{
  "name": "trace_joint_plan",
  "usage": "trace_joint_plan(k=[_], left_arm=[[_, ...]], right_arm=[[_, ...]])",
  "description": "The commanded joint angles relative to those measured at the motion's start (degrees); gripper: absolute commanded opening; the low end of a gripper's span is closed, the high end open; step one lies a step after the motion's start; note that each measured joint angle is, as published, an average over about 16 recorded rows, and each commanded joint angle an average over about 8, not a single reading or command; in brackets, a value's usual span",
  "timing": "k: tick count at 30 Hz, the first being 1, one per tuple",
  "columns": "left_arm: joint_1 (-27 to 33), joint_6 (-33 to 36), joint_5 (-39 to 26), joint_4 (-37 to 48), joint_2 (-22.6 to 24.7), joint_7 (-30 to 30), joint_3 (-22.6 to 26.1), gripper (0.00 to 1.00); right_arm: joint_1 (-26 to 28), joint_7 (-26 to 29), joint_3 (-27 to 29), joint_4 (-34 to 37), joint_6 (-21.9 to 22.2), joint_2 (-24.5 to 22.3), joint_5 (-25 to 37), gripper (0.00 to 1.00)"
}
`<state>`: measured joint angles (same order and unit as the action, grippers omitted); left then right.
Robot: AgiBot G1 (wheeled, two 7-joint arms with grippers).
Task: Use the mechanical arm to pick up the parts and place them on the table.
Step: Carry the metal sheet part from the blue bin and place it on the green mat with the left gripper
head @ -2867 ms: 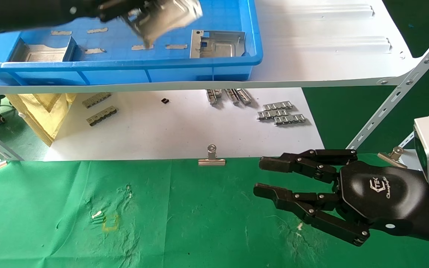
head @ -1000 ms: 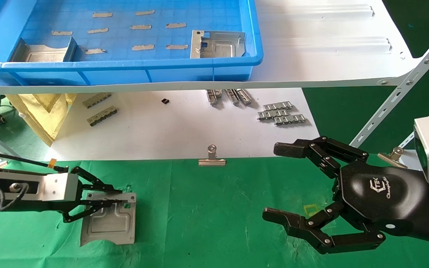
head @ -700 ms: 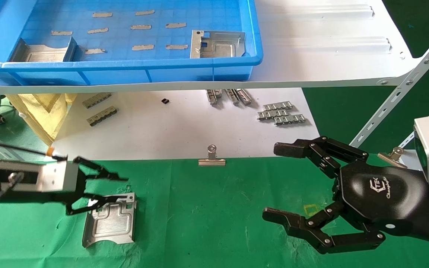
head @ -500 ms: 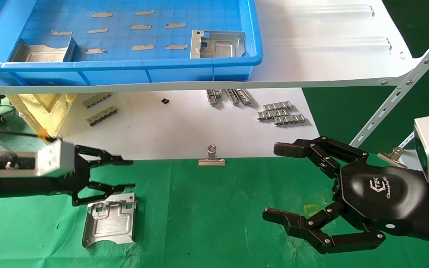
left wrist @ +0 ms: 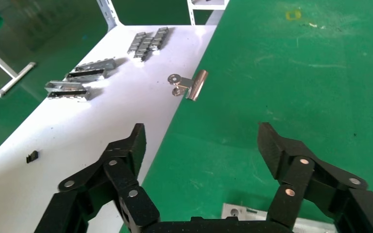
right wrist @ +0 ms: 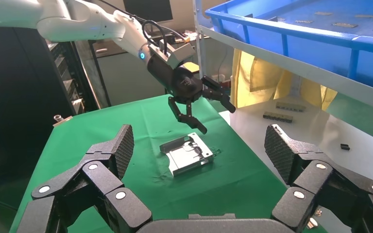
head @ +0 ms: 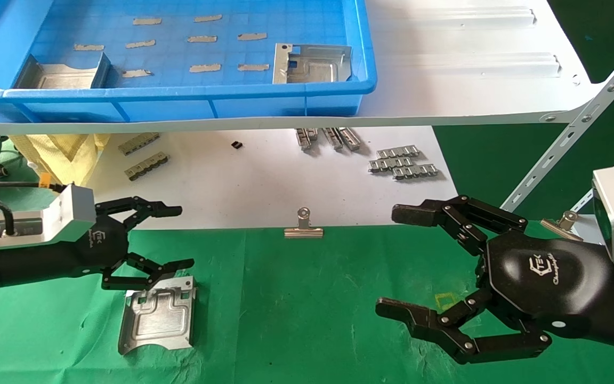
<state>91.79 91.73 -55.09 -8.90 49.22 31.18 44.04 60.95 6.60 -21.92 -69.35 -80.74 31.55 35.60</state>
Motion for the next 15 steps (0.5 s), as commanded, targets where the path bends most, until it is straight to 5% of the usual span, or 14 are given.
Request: trace_joint_plan(k=[1, 15], left_arm=[[0.38, 0.0, -0.55, 0.0, 0.06, 0.5, 0.24, 1.0], [-6.38, -1.32, 2.55, -14.18, -3.08, -8.85, -5.99, 1.0]], right_arm=[[0.0, 0.0, 0.0, 0.0, 0.0, 0.0, 0.0, 1.0], [0.0, 0.0, 0.0, 0.0, 0.0, 0.0, 0.0, 1.0]])
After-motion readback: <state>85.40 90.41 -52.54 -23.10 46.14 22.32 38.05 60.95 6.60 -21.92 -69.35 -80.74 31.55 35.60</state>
